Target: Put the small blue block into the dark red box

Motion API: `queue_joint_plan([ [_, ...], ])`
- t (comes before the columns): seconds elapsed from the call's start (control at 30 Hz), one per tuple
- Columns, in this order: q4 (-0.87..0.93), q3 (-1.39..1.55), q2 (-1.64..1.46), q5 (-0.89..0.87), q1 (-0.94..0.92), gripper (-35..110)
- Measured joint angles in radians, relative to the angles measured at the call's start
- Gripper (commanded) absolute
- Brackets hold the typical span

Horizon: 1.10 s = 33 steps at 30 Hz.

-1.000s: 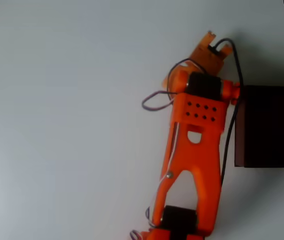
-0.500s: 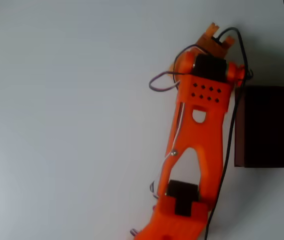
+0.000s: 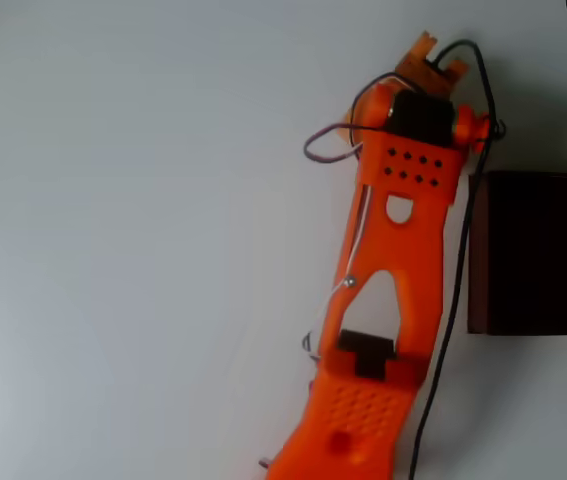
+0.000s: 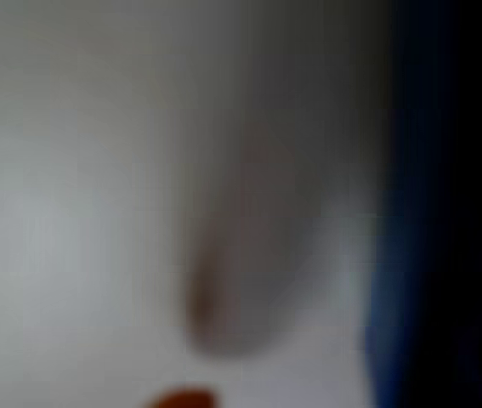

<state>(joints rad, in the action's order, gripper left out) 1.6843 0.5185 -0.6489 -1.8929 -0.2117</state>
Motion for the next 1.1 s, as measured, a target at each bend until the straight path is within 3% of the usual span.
queue_joint_plan([
  [0.2, 0.126, -0.430, 0.229, 0.017, -0.011, 24],
  [0.53, 0.149, -0.565, 0.318, 0.034, -0.011, 23],
  [0.67, 0.149, -0.640, 0.365, 0.067, -0.031, 0],
  [1.1, 0.138, -0.696, 0.416, 0.166, -0.077, 0],
])
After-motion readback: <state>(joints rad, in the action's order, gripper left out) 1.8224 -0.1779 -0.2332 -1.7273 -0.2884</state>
